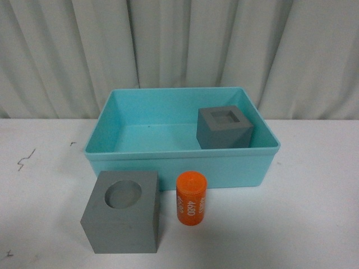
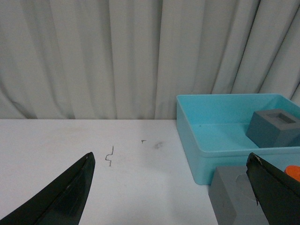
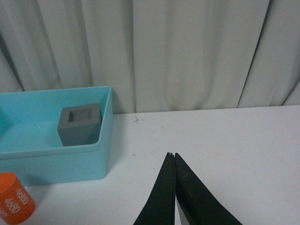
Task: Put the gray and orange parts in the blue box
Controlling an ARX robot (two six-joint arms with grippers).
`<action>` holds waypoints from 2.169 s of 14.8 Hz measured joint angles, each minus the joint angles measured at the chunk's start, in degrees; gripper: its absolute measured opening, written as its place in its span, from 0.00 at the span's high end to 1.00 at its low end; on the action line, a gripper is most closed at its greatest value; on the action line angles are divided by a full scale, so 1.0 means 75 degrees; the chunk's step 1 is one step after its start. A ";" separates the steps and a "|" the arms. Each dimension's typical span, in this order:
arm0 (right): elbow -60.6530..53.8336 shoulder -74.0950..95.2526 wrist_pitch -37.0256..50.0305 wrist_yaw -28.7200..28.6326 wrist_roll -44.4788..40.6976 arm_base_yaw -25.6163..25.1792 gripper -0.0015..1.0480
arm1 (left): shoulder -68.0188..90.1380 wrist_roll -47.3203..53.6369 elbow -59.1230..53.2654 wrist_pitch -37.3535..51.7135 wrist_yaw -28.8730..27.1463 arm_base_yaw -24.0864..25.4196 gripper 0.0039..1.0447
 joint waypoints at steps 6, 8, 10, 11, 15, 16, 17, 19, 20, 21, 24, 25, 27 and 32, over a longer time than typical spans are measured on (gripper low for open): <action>0.0000 -0.1947 -0.1722 -0.0006 -0.0003 0.0003 0.98 | 0.0000 0.0000 0.0000 0.0000 0.0000 0.0000 0.06; 0.0000 -0.2393 -0.2101 -0.0006 -0.0003 0.0003 0.98 | 0.0000 0.0000 0.0000 0.0000 0.0000 0.0000 0.06; -0.0003 -0.2894 -0.2600 -0.0006 -0.0003 0.0003 0.98 | 0.0000 0.0000 0.0000 0.0000 0.0000 0.0000 0.06; -0.0003 -0.3045 -0.2734 -0.0006 -0.0003 0.0003 0.98 | 0.0000 0.0000 0.0000 0.0000 0.0000 0.0000 0.06; -0.0003 -0.3281 -0.3008 -0.0006 -0.0003 0.0003 0.98 | 0.0000 0.0000 0.0000 0.0000 0.0000 0.0000 0.06; -0.0003 -0.3450 -0.3177 -0.0006 -0.0003 0.0003 0.98 | 0.0000 0.0000 0.0000 0.0000 0.0000 0.0000 0.06; -0.0003 -0.3602 -0.3322 -0.0006 -0.0003 0.0003 0.98 | 0.0000 0.0000 0.0000 0.0000 0.0000 0.0000 0.06; -0.0003 -0.3853 -0.3585 -0.0006 -0.0003 0.0003 0.98 | 0.0000 0.0000 0.0000 0.0000 0.0000 0.0000 0.06; -0.0003 -0.3960 -0.3687 -0.0006 -0.0003 0.0003 0.98 | 0.0000 0.0000 0.0000 0.0000 0.0000 0.0000 0.06; 0.0000 -0.4826 -0.4972 -0.0017 -0.0003 0.0003 0.98 | 0.0000 0.0000 0.0000 0.0000 -0.0006 0.0000 0.06; 0.0000 -0.5228 -0.5021 -0.0017 -0.0003 0.0003 0.78 | 0.0000 0.0000 0.0000 0.0000 0.0000 0.0000 0.06; 0.0000 -0.5228 -0.5024 -0.0017 -0.0003 0.0003 0.63 | 0.0000 0.0000 0.0000 0.0000 0.0000 0.0000 0.06; 0.0000 -0.5228 -0.5024 -0.0017 -0.0003 0.0003 0.35 | 0.0000 0.0000 0.0000 0.0000 0.0000 0.0000 0.06; 0.0000 -0.5228 -0.5024 -0.0017 -0.0003 0.0003 0.06 | 0.4535 -0.0976 0.2704 -0.0542 -0.0163 -0.1571 0.06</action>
